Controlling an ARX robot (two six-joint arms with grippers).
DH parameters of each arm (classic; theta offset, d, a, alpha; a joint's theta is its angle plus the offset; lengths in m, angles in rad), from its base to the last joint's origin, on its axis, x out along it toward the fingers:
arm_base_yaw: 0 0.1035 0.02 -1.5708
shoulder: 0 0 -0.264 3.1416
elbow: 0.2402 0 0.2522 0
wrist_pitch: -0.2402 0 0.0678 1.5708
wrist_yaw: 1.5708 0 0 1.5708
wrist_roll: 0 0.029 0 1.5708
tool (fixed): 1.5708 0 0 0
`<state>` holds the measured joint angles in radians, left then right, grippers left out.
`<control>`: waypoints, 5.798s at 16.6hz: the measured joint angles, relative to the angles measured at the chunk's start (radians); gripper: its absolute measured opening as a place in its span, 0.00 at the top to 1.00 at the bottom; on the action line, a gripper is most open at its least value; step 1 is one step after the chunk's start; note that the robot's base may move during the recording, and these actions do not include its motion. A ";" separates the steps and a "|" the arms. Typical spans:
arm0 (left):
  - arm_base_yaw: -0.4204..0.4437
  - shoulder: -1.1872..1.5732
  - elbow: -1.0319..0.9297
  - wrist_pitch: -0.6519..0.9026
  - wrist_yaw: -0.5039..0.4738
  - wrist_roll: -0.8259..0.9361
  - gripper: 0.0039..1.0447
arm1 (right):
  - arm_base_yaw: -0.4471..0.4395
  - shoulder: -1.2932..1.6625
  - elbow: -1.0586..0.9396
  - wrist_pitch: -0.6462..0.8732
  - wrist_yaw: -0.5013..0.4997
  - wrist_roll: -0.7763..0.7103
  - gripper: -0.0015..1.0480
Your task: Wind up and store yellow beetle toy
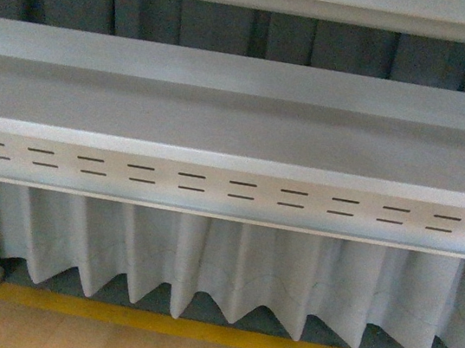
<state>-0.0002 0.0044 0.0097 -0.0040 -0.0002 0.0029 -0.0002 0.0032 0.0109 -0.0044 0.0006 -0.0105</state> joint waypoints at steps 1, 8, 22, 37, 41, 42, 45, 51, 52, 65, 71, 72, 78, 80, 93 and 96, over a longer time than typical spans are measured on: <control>0.000 0.000 0.000 0.000 0.000 0.000 0.06 | 0.000 0.000 0.000 0.000 0.000 0.000 0.06; 0.000 0.000 0.000 0.000 0.000 0.000 0.06 | 0.000 0.000 0.000 0.000 0.000 0.000 0.06; 0.000 0.000 0.000 0.000 0.000 0.000 0.06 | 0.000 0.000 0.000 0.001 0.000 0.000 0.06; 0.000 0.000 0.000 0.003 0.000 0.000 0.06 | 0.000 0.000 0.000 0.002 0.000 0.000 0.06; 0.000 0.000 0.000 0.002 0.000 0.000 0.06 | 0.000 0.000 0.000 0.001 0.000 0.000 0.06; 0.000 0.000 0.000 0.002 0.000 0.000 0.06 | 0.000 0.000 0.000 0.001 0.000 0.000 0.06; 0.000 0.000 0.000 0.002 0.000 0.000 0.06 | 0.000 0.000 0.000 0.001 0.000 0.000 0.06; 0.000 0.000 0.000 0.002 0.000 0.000 0.06 | 0.000 0.000 0.000 0.001 0.000 0.000 0.06; 0.000 0.000 0.000 0.002 0.000 0.000 0.06 | 0.000 0.000 0.000 0.001 0.000 0.000 0.06; 0.000 0.000 0.000 0.003 0.000 0.000 0.06 | 0.000 0.000 0.000 0.003 0.000 0.000 0.06; 0.000 0.001 0.000 -0.005 0.000 0.000 0.06 | 0.000 0.001 0.000 -0.003 0.000 0.000 0.06; 0.000 0.000 0.000 0.004 0.000 0.000 0.06 | 0.000 0.000 0.000 0.004 0.000 0.000 0.06; 0.000 0.000 0.000 0.000 0.000 0.000 0.06 | 0.000 0.001 0.000 0.001 0.000 0.000 0.06; 0.000 0.000 0.000 0.000 0.000 0.000 0.06 | 0.000 0.001 0.000 0.001 0.000 0.000 0.06; 0.000 0.000 0.000 0.002 0.000 0.000 0.06 | -0.182 1.104 0.282 1.170 0.486 -0.021 0.06; 0.000 0.000 0.000 0.001 0.000 0.000 0.06 | -0.167 1.492 0.583 1.148 0.099 -0.089 0.06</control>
<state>-0.0006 0.0044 0.0097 -0.0029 -0.0006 0.0029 -0.1669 1.4952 0.5934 1.1435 0.0998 -0.0998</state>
